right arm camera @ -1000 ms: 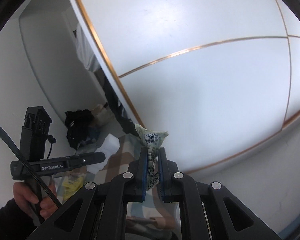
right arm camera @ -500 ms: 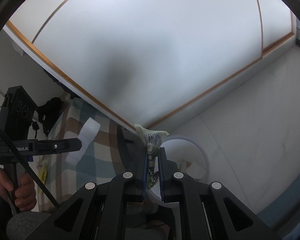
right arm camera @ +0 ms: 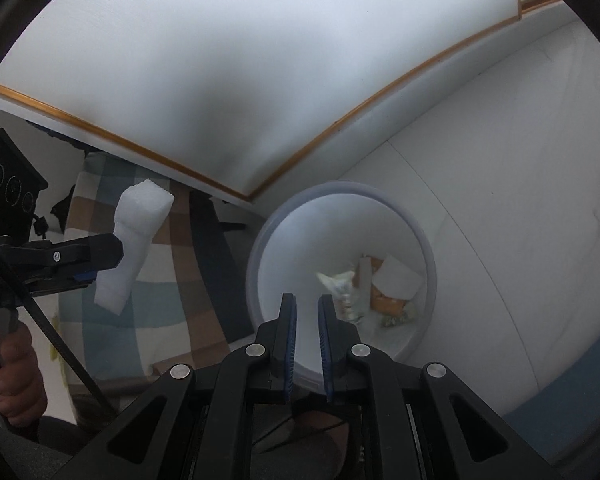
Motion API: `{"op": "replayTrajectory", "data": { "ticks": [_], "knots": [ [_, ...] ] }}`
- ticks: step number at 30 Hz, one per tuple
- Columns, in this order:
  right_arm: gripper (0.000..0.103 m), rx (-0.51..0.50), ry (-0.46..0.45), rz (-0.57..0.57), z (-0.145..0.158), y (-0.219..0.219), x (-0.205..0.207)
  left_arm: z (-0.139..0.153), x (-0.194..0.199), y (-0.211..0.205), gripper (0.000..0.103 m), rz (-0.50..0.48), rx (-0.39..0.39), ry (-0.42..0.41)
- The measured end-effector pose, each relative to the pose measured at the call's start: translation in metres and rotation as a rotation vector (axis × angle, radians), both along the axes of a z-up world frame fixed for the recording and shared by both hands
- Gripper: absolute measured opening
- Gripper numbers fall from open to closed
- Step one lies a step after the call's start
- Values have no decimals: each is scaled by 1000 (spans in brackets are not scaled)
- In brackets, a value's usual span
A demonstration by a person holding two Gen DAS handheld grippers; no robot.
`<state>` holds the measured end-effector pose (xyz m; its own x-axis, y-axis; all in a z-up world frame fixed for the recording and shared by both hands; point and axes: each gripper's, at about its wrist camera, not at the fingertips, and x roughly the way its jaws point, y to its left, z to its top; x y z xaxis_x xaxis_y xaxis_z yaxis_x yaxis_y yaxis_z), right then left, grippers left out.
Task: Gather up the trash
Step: 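Open both grippers to drop the foam and wrapper into the bin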
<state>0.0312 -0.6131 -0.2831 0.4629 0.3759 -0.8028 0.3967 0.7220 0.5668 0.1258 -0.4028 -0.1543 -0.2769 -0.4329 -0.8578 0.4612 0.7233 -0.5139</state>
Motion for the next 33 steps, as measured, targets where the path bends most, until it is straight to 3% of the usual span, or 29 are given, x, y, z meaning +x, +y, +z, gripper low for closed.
{"op": "replayTrajectory", "data": {
  "ticks": [8, 14, 16, 20, 33],
  "knots": [
    [12, -13, 17, -26, -3, -11, -9, -10, -4, -10, 35, -2, 44, 14],
    [28, -39, 19, -58, 3, -24, -20, -16, -5, -13, 35, -6, 77, 28],
    [38, -53, 16, -76, 7, -27, -23, -18, -8, -16, 35, -23, 76, 26],
    [40, -68, -10, -93, 17, -30, -28, -23, -14, -26, 35, -59, 96, 25],
    [61, -76, -34, -131, 36, -43, -47, -49, -27, -46, 38, -143, 194, 59]
  ]
}}
